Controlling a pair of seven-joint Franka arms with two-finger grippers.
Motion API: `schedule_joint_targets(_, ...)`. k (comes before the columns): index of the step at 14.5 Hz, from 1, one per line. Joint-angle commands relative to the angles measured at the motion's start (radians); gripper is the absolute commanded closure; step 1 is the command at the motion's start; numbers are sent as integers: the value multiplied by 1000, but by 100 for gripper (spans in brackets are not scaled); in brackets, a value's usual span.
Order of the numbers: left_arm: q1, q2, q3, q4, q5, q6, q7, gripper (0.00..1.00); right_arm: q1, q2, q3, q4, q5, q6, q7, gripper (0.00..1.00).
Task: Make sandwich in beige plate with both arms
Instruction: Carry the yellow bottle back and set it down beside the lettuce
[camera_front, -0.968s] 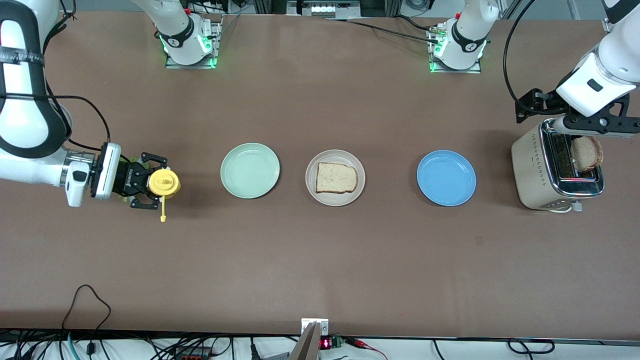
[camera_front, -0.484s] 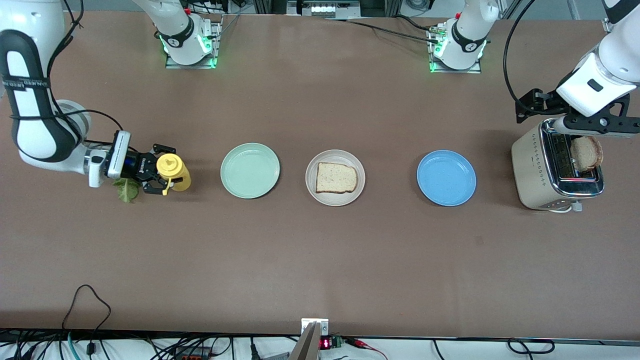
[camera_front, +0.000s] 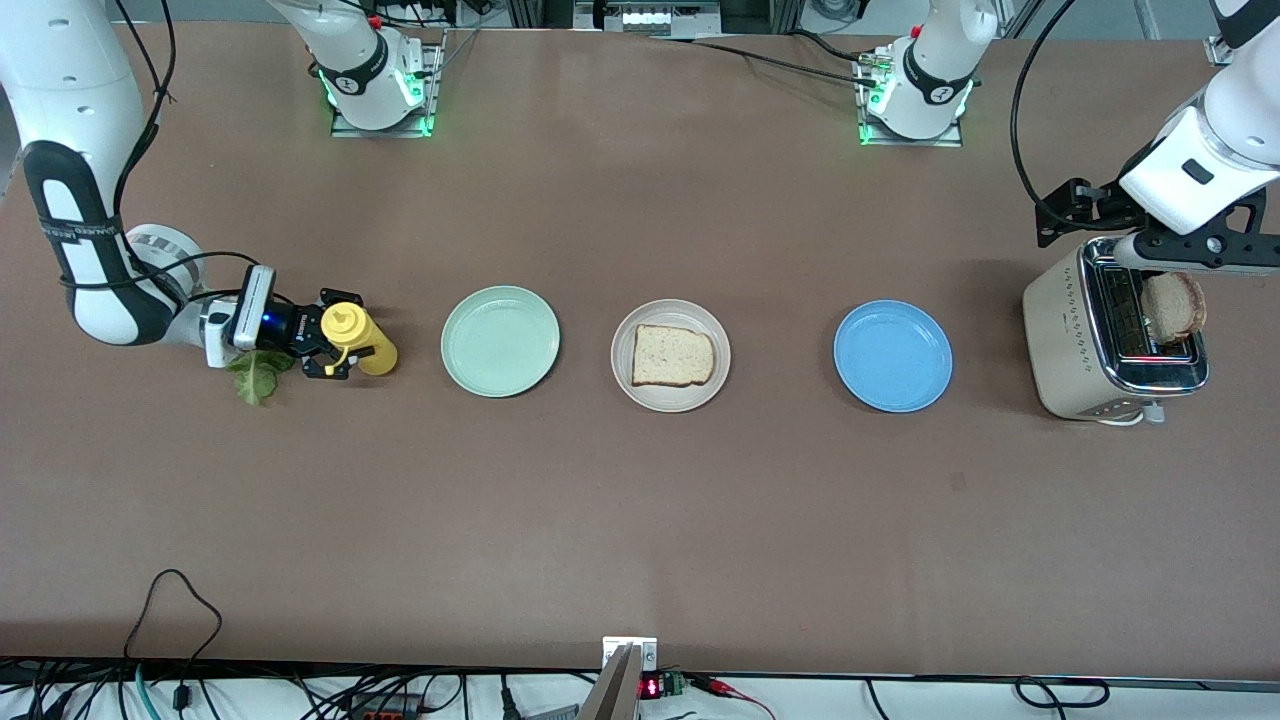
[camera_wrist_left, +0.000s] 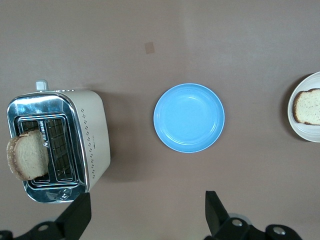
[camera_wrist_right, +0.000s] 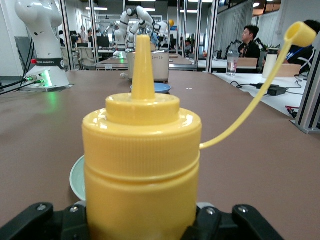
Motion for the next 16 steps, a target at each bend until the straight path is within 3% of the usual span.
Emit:
schedule_joint_targets(1, 2, -6, -1, -1, 16, -6, 17, 0, -29, 24, 17, 7, 29, -49, -44, 60)
schedule_joint_targets(4, 2, -6, -1, -1, 16, -6, 17, 0, -38, 39, 17, 7, 29, -50, -44, 59)
schedule_joint_targets(6, 2, -6, -1, -1, 16, -6, 15, 0, -38, 46, 17, 8, 29, -50, -44, 53)
schedule_joint_targets(7, 2, -6, -1, -1, 16, -6, 15, 0, -40, 46, 17, 8, 29, -50, -42, 45)
schedule_joint_targets(8, 2, -6, -1, -1, 16, -6, 13, 0, -43, 47, 17, 8, 29, -50, -42, 30)
schedule_joint_targets(12, 2, -6, -1, -1, 16, -6, 13, 0, -44, 60, 17, 11, 29, -66, -41, 1)
schedule_joint_targets(16, 2, -6, -1, -1, 16, -6, 13, 0, -55, 56, 16, 14, 25, -64, -4, 0)
